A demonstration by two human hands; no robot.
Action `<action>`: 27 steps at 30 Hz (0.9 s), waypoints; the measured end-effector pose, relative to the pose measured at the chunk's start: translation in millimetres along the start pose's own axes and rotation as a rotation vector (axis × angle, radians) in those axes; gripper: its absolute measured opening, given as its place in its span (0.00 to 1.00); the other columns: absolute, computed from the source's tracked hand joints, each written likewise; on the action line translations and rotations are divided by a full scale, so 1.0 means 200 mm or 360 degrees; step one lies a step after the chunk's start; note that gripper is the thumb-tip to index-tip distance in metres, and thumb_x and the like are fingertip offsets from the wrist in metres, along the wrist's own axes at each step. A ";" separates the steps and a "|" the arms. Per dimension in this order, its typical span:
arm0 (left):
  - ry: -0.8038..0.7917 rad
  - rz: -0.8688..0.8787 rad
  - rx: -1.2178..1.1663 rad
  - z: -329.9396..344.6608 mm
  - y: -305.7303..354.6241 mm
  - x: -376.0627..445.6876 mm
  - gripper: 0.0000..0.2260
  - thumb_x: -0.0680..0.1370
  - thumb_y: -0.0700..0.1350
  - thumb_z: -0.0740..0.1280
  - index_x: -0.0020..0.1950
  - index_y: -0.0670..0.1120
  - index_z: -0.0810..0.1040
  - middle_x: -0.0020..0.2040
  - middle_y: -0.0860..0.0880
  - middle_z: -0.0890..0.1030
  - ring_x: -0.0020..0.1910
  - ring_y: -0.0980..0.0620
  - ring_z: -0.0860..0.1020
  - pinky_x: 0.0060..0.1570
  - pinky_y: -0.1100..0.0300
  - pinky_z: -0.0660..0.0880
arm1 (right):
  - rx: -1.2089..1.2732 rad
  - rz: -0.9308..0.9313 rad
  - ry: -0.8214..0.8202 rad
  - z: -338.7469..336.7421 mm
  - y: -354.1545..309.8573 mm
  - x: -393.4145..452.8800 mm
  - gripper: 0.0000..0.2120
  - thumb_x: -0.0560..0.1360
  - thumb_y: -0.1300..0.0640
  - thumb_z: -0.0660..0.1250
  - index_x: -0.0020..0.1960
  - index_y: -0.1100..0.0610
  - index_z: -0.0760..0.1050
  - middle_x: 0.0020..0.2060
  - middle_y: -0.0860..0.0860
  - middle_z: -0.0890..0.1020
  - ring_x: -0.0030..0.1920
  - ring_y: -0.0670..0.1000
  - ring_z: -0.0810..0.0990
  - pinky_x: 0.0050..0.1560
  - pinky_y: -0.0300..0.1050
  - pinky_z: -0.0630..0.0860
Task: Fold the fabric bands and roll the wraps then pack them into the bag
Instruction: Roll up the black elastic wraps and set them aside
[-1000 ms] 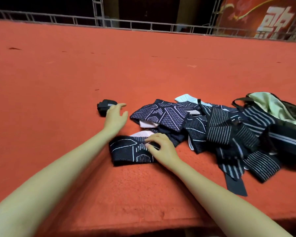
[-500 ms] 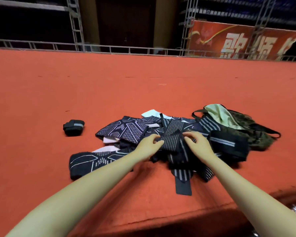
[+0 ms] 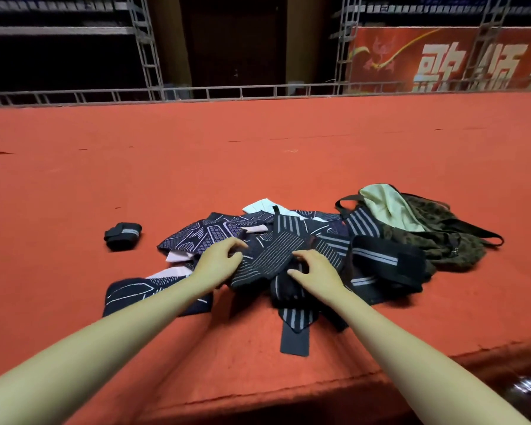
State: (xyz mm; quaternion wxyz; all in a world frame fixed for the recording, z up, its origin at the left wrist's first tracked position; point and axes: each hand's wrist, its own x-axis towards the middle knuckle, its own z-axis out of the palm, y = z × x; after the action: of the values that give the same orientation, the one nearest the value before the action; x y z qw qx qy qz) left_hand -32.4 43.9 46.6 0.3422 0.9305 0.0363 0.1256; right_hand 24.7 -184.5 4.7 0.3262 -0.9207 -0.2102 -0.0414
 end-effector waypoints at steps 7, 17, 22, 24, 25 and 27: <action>-0.0166 0.0085 0.0607 -0.02 -0.25 -0.10 0.11 0.74 0.42 0.66 0.55 0.50 0.80 0.48 0.50 0.73 0.53 0.49 0.71 0.56 0.54 0.69 | -0.0110 -0.0167 0.0252 -0.01 -0.07 0.06 0.17 0.75 0.51 0.65 0.63 0.55 0.75 0.56 0.51 0.77 0.63 0.53 0.68 0.61 0.47 0.68; -0.0163 -0.0165 0.0425 0.25 -0.02 -0.15 0.17 0.74 0.63 0.64 0.54 0.53 0.75 0.44 0.53 0.80 0.46 0.51 0.78 0.41 0.58 0.69 | -0.0062 0.0262 -0.0211 -0.03 -0.05 0.33 0.28 0.79 0.48 0.59 0.75 0.58 0.57 0.66 0.58 0.72 0.72 0.60 0.58 0.67 0.55 0.64; -0.0028 -0.0463 0.0272 0.32 -0.04 -0.15 0.17 0.68 0.64 0.67 0.43 0.52 0.72 0.40 0.55 0.80 0.42 0.52 0.78 0.41 0.57 0.73 | -0.0086 0.0313 -0.0210 -0.03 -0.01 0.39 0.27 0.77 0.48 0.63 0.72 0.59 0.64 0.60 0.58 0.76 0.68 0.60 0.64 0.64 0.51 0.67; -0.0001 -0.0529 0.0236 0.35 -0.03 -0.15 0.13 0.68 0.58 0.68 0.44 0.52 0.71 0.41 0.55 0.80 0.45 0.51 0.78 0.43 0.57 0.74 | -0.0222 0.0285 -0.0217 -0.01 -0.02 0.39 0.28 0.77 0.47 0.62 0.72 0.58 0.64 0.63 0.58 0.73 0.68 0.60 0.62 0.64 0.52 0.65; 0.0014 -0.0572 0.0192 0.36 -0.02 -0.16 0.11 0.68 0.54 0.68 0.44 0.52 0.71 0.43 0.54 0.80 0.46 0.50 0.78 0.44 0.57 0.73 | -0.0282 0.0276 -0.0209 0.00 -0.03 0.39 0.28 0.77 0.46 0.62 0.73 0.58 0.63 0.64 0.58 0.71 0.68 0.60 0.61 0.65 0.53 0.65; 0.0058 -0.0665 0.0073 0.38 -0.01 -0.15 0.10 0.69 0.51 0.67 0.47 0.52 0.72 0.46 0.52 0.81 0.50 0.49 0.79 0.46 0.58 0.72 | -0.0364 0.0278 -0.0176 0.03 -0.04 0.39 0.32 0.75 0.45 0.64 0.74 0.56 0.60 0.68 0.58 0.68 0.69 0.60 0.59 0.65 0.54 0.66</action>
State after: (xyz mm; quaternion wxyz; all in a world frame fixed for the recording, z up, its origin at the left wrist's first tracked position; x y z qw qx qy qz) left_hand -42.7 -5.8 -17.1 0.3387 0.9078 0.2376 0.0680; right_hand 92.4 -147.9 21.4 0.2095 -0.9675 -0.1409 0.0144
